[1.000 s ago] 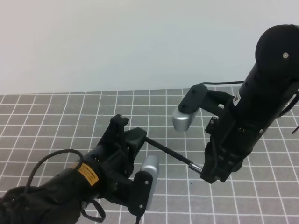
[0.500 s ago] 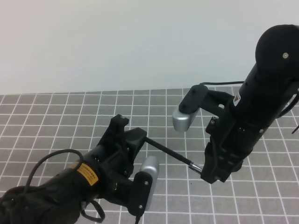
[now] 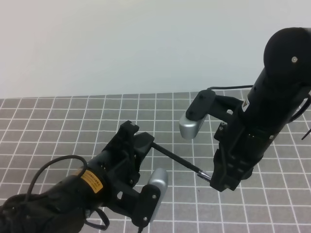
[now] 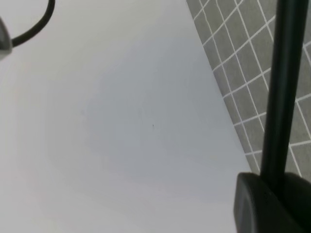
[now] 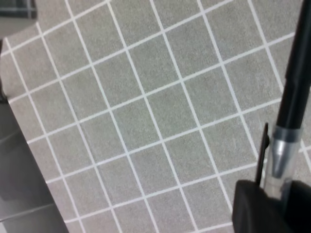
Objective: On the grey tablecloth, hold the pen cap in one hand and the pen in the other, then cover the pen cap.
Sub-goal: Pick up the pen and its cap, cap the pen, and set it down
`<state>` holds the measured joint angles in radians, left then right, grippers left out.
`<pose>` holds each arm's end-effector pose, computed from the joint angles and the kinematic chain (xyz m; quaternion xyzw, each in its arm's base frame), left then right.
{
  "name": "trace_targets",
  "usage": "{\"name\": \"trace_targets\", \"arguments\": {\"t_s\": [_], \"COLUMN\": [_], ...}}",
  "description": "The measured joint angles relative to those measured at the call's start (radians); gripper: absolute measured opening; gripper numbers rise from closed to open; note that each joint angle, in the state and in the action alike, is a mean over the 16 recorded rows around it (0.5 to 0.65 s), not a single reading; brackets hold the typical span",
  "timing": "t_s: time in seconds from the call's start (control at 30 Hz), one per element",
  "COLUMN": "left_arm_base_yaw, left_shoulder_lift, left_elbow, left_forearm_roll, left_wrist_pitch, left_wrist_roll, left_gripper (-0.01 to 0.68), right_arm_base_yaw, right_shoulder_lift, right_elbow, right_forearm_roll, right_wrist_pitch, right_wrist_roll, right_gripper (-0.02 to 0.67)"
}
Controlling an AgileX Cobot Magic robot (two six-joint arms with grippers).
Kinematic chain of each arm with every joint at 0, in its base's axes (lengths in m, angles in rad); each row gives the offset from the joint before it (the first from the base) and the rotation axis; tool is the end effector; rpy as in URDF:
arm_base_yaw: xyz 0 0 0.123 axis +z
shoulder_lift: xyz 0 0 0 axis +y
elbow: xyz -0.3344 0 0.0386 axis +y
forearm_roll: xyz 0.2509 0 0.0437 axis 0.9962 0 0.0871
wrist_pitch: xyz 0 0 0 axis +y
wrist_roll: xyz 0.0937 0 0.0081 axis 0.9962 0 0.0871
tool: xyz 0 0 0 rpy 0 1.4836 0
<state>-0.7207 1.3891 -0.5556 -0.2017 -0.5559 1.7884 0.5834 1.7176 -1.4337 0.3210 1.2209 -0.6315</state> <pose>0.2096 -0.1709 0.2839 0.6981 0.3334 0.3107 0.5522 0.2812 0.2190 0.3313 -0.5264 0.8328 0.1520 0.0792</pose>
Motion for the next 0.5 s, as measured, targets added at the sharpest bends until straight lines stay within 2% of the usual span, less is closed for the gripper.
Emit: {"name": "trace_targets", "arguments": {"t_s": [0.5], "left_arm_base_yaw": [-0.087], "left_shoulder_lift": [0.000], "left_elbow": [0.000], "left_forearm_roll": [-0.002], "left_wrist_pitch": [-0.007], "left_wrist_roll": [0.000], "left_gripper": [0.001], "right_arm_base_yaw": [-0.001], "right_shoulder_lift": [0.005], "right_elbow": [0.000], "right_forearm_roll": [-0.032], "right_wrist_pitch": [0.014], "right_wrist_roll": [0.000], "right_gripper": [0.091]}}
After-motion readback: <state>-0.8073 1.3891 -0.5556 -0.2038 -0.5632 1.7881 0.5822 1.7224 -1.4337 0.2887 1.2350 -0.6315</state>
